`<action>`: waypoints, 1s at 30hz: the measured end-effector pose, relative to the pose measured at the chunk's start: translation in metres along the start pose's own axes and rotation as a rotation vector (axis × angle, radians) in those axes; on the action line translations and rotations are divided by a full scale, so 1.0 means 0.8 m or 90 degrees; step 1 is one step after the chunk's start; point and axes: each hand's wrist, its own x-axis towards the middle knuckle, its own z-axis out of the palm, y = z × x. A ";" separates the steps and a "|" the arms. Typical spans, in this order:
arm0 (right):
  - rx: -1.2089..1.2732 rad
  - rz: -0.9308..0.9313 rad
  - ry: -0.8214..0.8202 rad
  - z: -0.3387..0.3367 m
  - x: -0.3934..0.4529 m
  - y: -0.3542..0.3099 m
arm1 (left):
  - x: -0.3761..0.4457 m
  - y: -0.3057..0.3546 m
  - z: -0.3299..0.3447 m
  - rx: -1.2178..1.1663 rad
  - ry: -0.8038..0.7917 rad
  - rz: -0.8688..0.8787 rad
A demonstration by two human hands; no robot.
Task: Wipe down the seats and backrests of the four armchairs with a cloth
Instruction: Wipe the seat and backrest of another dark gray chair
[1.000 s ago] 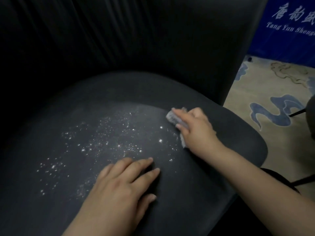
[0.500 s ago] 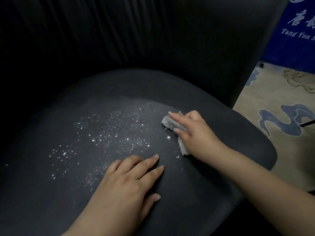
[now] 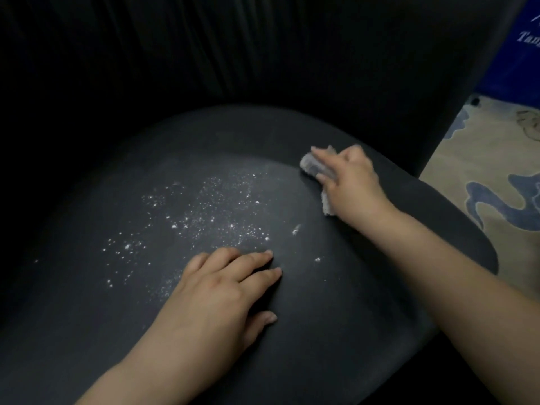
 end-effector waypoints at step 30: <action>0.076 -0.224 -0.137 0.052 0.005 -0.052 | -0.031 0.012 0.001 -0.020 -0.050 -0.062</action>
